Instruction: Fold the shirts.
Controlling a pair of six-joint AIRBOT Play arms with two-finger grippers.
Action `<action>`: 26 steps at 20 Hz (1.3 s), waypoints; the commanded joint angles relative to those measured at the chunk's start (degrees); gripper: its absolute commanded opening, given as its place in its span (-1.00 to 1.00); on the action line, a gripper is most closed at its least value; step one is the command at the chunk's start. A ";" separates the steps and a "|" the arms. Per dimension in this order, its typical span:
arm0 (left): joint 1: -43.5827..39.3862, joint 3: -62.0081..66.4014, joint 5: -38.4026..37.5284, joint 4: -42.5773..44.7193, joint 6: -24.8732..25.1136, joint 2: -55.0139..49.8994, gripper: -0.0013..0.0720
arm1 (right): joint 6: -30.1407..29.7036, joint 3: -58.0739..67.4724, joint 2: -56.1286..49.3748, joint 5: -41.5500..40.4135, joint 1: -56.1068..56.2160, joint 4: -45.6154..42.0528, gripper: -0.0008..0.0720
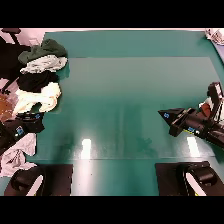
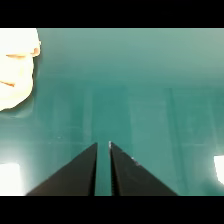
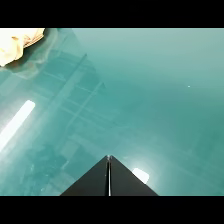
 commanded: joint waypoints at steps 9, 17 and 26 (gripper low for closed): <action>0.00 -0.02 0.02 0.00 0.02 0.07 -0.65 | 0.04 -0.02 0.04 0.07 0.07 0.02 -0.93; 0.00 -0.04 5.42 0.07 -0.13 0.07 -0.65 | 0.02 -0.04 0.04 2.51 0.04 -0.07 -0.93; 0.00 13.88 -9.03 27.10 -16.22 -19.69 -0.46 | 3.28 -0.04 -3.50 4.33 0.00 0.00 -0.93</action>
